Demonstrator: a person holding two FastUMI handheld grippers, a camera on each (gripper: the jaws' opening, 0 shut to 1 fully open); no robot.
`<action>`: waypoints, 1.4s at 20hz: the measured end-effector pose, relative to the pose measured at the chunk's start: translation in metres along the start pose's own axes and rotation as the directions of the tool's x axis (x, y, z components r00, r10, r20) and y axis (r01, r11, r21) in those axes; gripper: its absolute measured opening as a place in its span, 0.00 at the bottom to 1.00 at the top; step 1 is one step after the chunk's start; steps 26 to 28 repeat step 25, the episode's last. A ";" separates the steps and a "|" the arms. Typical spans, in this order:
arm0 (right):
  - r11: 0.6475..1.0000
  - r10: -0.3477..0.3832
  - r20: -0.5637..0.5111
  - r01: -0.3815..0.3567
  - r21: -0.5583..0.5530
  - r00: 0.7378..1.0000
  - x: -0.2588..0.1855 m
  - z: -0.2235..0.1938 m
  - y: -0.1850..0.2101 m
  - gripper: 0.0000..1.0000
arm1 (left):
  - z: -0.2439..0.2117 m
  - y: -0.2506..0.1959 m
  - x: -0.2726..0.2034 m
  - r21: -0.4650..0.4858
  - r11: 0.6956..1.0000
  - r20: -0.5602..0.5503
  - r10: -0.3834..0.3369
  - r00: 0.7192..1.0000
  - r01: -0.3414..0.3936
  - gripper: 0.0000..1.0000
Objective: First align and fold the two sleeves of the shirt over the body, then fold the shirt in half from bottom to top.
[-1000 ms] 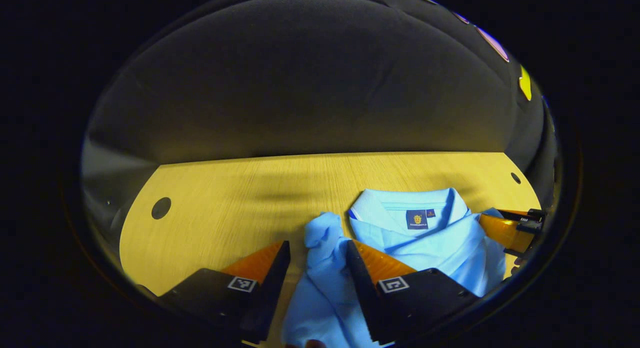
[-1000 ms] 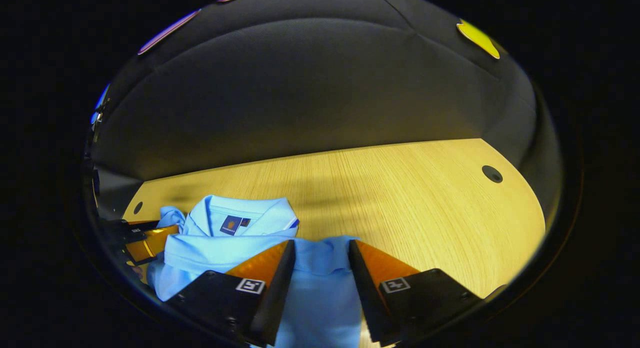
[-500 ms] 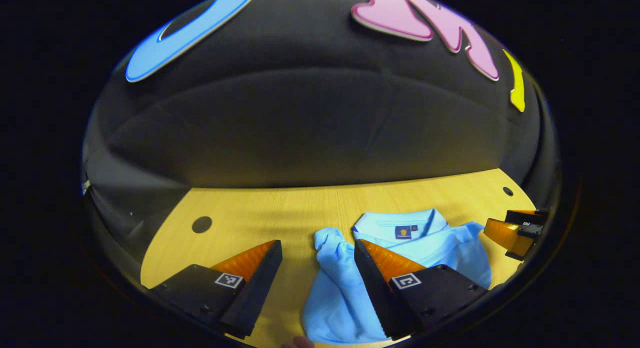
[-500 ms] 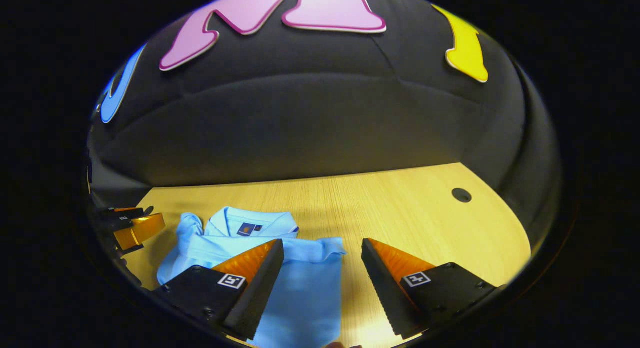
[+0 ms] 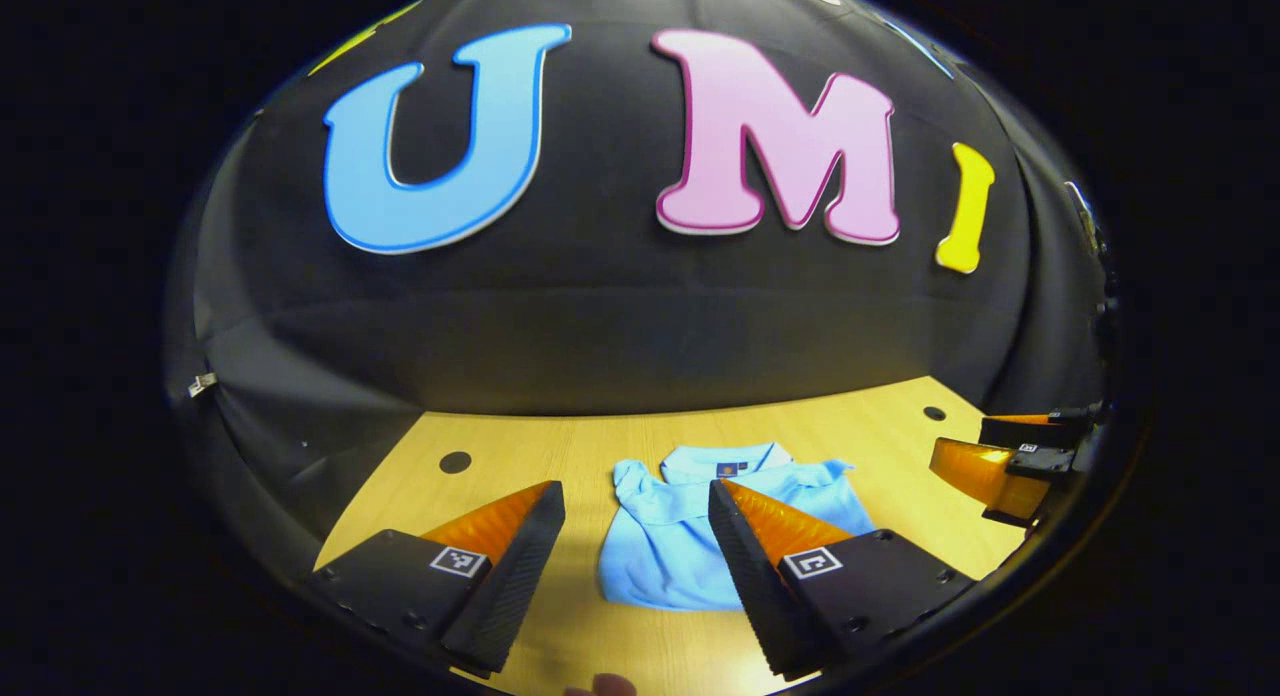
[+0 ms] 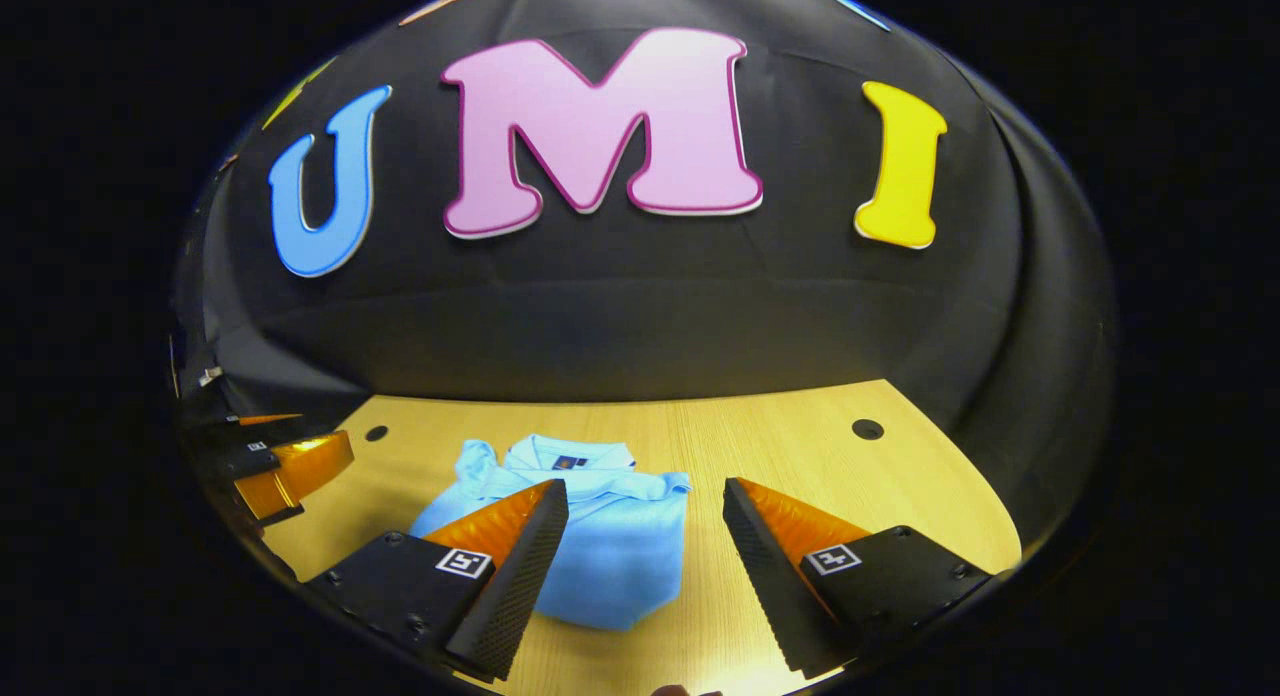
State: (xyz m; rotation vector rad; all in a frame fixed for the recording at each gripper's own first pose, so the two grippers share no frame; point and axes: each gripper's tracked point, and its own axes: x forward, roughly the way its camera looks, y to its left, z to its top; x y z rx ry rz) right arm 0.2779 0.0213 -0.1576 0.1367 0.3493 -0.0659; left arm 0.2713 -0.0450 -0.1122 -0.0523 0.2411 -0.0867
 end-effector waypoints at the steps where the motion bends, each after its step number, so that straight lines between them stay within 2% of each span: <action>1: 1.000 0.009 0.016 -0.008 -0.001 1.000 -0.016 0.007 0.002 0.97 | 0.008 -0.006 -0.019 0.001 1.000 0.019 -0.003 1.000 0.003 0.92; 7: 0.998 0.053 0.129 -0.049 -0.031 0.990 -0.120 0.041 0.016 0.97 | 0.031 -0.019 -0.138 0.018 1.000 0.120 0.007 0.993 -0.009 0.92; 10: 0.997 0.068 0.180 -0.063 -0.034 0.981 -0.167 0.051 0.020 0.97 | 0.028 -0.030 -0.182 -0.027 1.000 0.125 0.009 0.992 -0.005 0.92; 16: 0.994 0.100 0.214 -0.090 -0.059 0.972 -0.237 0.060 0.021 0.97 | 0.023 -0.029 -0.256 -0.066 0.998 0.122 0.006 0.993 0.002 0.92; 21: 0.987 0.151 0.215 -0.133 -0.093 0.965 -0.270 0.051 0.038 0.97 | 0.002 -0.028 -0.282 -0.107 0.994 0.084 0.009 0.996 0.000 0.92; 28: 0.985 0.156 0.193 -0.140 -0.097 0.969 -0.272 0.042 0.043 0.97 | 0.000 -0.034 -0.276 -0.108 0.994 0.080 0.002 0.997 0.007 0.92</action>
